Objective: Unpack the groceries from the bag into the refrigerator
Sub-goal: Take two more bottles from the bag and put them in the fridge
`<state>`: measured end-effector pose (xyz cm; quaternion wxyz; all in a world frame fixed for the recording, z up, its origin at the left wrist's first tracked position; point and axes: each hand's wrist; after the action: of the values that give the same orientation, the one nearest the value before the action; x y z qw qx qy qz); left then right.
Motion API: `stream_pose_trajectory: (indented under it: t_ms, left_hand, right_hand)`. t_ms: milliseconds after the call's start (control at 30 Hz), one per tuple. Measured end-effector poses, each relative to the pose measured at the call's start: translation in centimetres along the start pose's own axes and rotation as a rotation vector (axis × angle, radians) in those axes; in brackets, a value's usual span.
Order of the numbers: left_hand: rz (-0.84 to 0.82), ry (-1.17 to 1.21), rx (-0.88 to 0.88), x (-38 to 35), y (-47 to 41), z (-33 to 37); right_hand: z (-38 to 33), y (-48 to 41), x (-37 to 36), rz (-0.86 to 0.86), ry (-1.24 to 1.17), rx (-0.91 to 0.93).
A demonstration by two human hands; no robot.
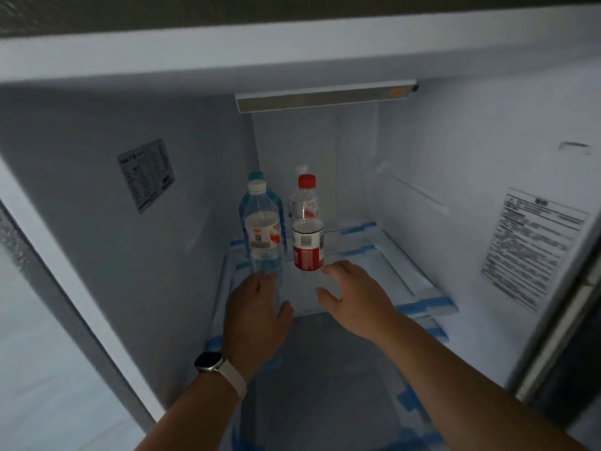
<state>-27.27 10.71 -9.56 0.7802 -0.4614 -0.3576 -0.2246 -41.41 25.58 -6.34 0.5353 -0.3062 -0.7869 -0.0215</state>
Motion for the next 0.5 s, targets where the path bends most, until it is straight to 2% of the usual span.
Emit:
stream_pose_trajectory:
  t_ms: [100,300,500]
  left_hand:
    - [-0.08,-0.1,-0.131,0.5,1.4,-0.3]
    - [-0.194,-0.107,-0.226,2.1,5.3,0.4]
    - [-0.288,-0.165,-0.155,4.7,9.9,2.1]
  right_hand:
    - [-0.4,2.2,1.1,-0.056,0.107,0.043]
    - [-0.3,6.4,2.6,-0.175,0.212,0.138]
    - [-0.8,10.0,2.3,-0.235,0.183,0.245]
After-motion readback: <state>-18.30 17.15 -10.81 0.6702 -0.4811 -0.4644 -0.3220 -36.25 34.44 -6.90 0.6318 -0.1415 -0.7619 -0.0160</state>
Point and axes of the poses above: each hand's wrist, its own y-axis away from the middle knuckle, its own x-axis out of the back of the hand, z = x × y, and after that the axes turned 3 degrees about -z, right-handed
